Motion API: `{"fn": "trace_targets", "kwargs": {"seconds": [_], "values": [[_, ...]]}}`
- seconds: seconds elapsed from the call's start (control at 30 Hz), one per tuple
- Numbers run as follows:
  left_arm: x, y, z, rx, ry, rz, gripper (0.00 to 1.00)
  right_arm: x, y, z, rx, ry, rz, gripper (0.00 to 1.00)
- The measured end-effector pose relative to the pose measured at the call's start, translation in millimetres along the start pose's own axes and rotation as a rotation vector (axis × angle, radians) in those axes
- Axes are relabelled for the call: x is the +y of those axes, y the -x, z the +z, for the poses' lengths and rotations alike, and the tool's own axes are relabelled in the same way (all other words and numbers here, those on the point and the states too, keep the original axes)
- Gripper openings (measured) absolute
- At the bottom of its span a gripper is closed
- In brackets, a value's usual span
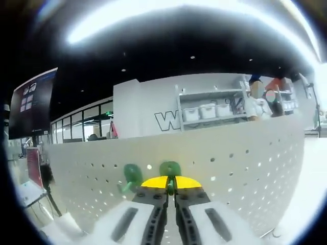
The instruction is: Insert the hook assembly into the mounting plate slot until the hook locks in place.
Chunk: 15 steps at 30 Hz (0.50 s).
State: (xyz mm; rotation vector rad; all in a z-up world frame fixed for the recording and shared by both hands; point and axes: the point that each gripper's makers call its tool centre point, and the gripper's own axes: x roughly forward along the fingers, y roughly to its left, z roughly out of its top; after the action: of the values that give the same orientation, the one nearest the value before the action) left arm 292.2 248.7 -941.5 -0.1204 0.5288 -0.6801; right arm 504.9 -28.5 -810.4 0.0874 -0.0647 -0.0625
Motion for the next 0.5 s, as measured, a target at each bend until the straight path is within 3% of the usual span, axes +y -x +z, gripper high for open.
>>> {"fn": "trace_targets", "kwargs": {"seconds": [0.17,0.2,0.27,0.5], "values": [[-0.5,3.2,0.6,-0.001,-0.004,0.006,0.94,1.4,3.7,-3.4,0.043,-0.013,0.031,0.03],[-1.0,5.1,1.2,0.002,0.005,0.007,0.93,4.2,5.6,-10.6,0.087,-0.032,0.051,0.04],[-0.4,7.4,2.8,-0.003,0.017,0.011,0.94,10.4,10.1,-14.1,0.114,-0.114,0.094,0.06],[-0.6,12.0,-2.6,0.017,0.012,0.024,0.92,4.9,35.0,1.2,0.074,-0.095,0.097,0.09]]}}
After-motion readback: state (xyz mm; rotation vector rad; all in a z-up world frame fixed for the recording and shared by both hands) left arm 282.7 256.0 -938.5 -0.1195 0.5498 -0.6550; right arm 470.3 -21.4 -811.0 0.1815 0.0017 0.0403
